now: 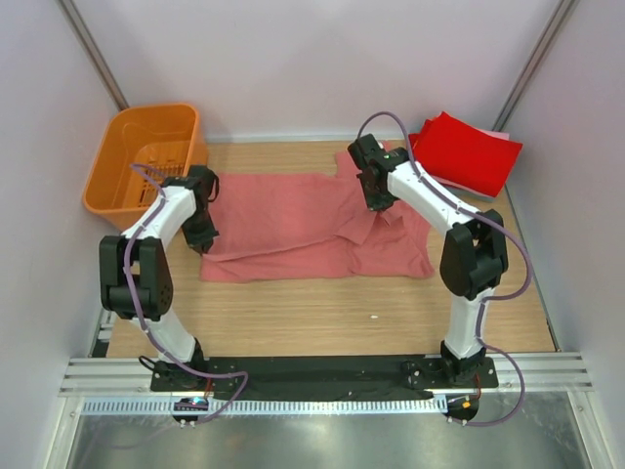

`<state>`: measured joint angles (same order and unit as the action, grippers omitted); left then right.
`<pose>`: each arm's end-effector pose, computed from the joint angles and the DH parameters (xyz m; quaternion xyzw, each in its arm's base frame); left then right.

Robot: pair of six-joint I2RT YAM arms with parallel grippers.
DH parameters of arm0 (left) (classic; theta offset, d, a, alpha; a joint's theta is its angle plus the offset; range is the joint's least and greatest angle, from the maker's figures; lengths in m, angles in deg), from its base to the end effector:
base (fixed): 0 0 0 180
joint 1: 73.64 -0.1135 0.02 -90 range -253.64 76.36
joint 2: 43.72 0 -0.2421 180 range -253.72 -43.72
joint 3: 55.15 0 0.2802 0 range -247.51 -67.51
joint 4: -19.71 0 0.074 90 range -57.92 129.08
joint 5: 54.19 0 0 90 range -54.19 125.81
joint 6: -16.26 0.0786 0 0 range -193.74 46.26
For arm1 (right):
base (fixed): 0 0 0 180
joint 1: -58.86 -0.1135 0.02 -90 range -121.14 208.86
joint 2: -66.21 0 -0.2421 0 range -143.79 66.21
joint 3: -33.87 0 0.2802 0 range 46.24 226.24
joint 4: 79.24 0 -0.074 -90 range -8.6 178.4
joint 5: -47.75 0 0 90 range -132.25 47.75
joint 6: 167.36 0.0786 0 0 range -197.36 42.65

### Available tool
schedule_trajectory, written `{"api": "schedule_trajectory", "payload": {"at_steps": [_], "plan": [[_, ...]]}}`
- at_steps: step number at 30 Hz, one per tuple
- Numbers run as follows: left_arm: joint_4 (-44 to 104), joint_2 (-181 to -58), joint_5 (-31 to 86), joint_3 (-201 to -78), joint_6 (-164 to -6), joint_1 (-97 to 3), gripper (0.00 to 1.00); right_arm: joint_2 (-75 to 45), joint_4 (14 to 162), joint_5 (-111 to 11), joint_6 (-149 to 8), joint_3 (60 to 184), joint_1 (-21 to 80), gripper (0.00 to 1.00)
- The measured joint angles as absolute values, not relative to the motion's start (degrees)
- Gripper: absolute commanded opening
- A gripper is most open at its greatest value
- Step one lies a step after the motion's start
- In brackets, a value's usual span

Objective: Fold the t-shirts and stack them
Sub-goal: Fold the tshirt

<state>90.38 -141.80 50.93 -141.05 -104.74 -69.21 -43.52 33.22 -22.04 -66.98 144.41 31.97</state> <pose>0.3471 -0.0063 0.1454 -0.2353 0.9610 0.1063 0.0988 0.4050 0.1749 0.2096 -0.1034 0.9593 -0.0994 0.2431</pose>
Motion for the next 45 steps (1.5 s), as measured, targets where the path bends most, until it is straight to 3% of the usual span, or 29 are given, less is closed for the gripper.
{"api": "schedule_trajectory", "payload": {"at_steps": [3,6,8,9,10,13,16,19,24,28,34,40,45], "plan": [[90.7,-142.8,51.5,-142.8,-104.5,-69.1,0.08,-45.5,33.3,-20.9,-67.2,144.4,32.0,0.01],[90.8,-143.8,52.0,-144.5,-104.2,-69.1,0.21,-46.8,33.3,-19.5,-67.6,144.8,32.0,0.01],[90.9,-144.7,52.0,-145.6,-103.8,-69.1,0.4,-48.0,33.2,-19.2,-68.0,146.1,32.3,0.04],[91.0,-145.3,51.9,-146.2,-103.5,-69.1,0.46,-49.0,33.1,-19.1,-68.0,147.3,32.6,0.11],[90.9,-145.8,51.9,-146.8,-103.4,-69.0,0.53,-49.9,33.0,-19.0,-67.9,148.5,32.9,0.4],[91.2,-146.5,51.9,-148.2,-103.6,-68.5,0.56,-53.1,32.8,-18.2,-67.6,152.6,34.3,0.78],[91.8,-146.1,52.5,-149.5,-103.8,-67.8,0.56,-55.2,32.3,-15.9,-67.6,155.6,35.6,0.9],[92.2,-143.2,53.0,-149.2,-104.5,-66.7,0.56,-54.5,32.0,-14.4,-66.8,155.7,36.7,0.93],[89.4,-129.5,50.7,-139.5,-106.6,-65.7,0.73,-41.3,36.9,-19.6,-63.5,140.8,39.5,0.93],[85.6,-119.1,43.7,-128.5,-110.1,-66.1,0.74,-20.5,42.9,-29.2,-58.1,121.9,45.1,0.93],[80.2,-117.6,38.5,-117.3,-116.2,-66.1,0.69,0.2,49.7,-35.9,-48.7,101.7,49.4,0.91],[75.3,-116.1,40.7,-112.2,-121.2,-66.2,0.69,2.6,51.4,-40.9,-43.7,91.6,53.7,0.87],[72.7,-115.1,44.0,-110.1,-122.9,-66.2,0.7,2.1,54.7,-44.0,-42.5,87.0,58.0,0.77]]}}
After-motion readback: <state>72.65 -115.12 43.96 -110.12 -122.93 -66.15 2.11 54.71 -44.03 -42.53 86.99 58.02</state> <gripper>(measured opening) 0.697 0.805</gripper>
